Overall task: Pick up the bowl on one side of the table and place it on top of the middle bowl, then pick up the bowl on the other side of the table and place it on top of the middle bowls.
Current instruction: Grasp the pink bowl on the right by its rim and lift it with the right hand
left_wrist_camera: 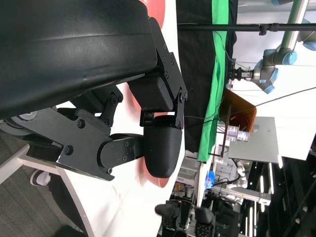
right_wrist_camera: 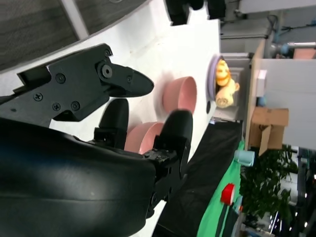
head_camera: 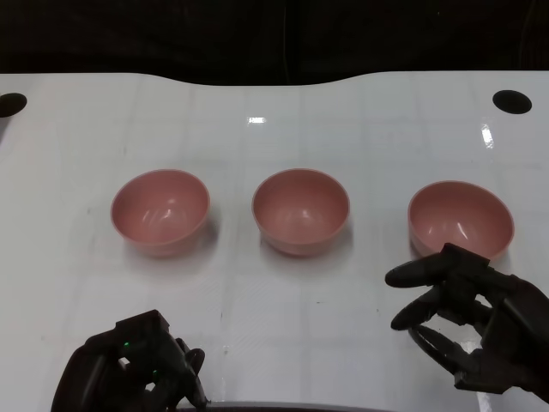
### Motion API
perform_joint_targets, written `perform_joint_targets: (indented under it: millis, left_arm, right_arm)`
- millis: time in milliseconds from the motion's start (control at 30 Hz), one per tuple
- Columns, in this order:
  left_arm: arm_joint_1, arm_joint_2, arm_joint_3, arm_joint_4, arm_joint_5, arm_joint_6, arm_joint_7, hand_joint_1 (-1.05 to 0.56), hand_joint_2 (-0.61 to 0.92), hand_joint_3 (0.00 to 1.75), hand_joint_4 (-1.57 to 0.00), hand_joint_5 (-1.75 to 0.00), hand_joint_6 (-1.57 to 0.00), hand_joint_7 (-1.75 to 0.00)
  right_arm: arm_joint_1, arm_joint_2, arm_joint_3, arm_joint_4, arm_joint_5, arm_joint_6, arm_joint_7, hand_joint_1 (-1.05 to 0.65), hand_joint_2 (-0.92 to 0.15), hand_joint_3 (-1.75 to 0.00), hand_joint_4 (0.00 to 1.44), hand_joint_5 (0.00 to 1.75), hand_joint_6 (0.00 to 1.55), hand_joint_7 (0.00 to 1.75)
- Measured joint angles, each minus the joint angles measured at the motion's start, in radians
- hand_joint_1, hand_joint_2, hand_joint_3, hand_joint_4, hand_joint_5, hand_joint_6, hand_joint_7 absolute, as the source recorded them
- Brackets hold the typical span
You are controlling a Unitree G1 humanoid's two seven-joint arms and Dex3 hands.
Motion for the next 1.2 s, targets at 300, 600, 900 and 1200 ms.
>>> perform_joint_targets:
  millis: [300,600,900,1200]
  left_arm:
    - [-0.003,0.000,0.001,0.000,-0.001,0.002,0.001,-0.21,0.71,0.70,-0.97,-1.52,-1.02,-1.24]
    - [-0.010,0.001,0.003,0.002,-0.002,0.008,0.001,-0.21,0.69,0.74,-0.96,-1.54,-1.02,-1.25]
    - [-0.017,0.002,0.011,0.015,-0.004,0.008,0.000,-0.20,0.67,0.78,-0.97,-1.54,-1.01,-1.26]
    - [-0.018,0.002,0.011,0.017,-0.004,0.008,0.000,-0.20,0.66,0.81,-0.96,-1.54,-1.01,-1.25]
  right_arm:
    - [-0.030,-0.035,0.007,0.005,-0.201,-0.117,-0.070,-0.46,-0.79,-0.12,0.00,0.77,0.01,0.50]
    - [-0.062,-0.060,0.015,-0.018,-0.393,-0.125,-0.170,-0.52,-0.78,-0.04,0.00,0.81,0.01,0.47]
    - [-0.144,-0.103,0.049,-0.083,-0.713,-0.025,-0.280,-0.51,-0.78,-0.01,0.00,0.80,0.02,0.44]
    - [-0.144,-0.105,0.054,-0.083,-0.715,-0.020,-0.286,-0.52,-0.78,-0.01,0.01,0.79,0.05,0.44]
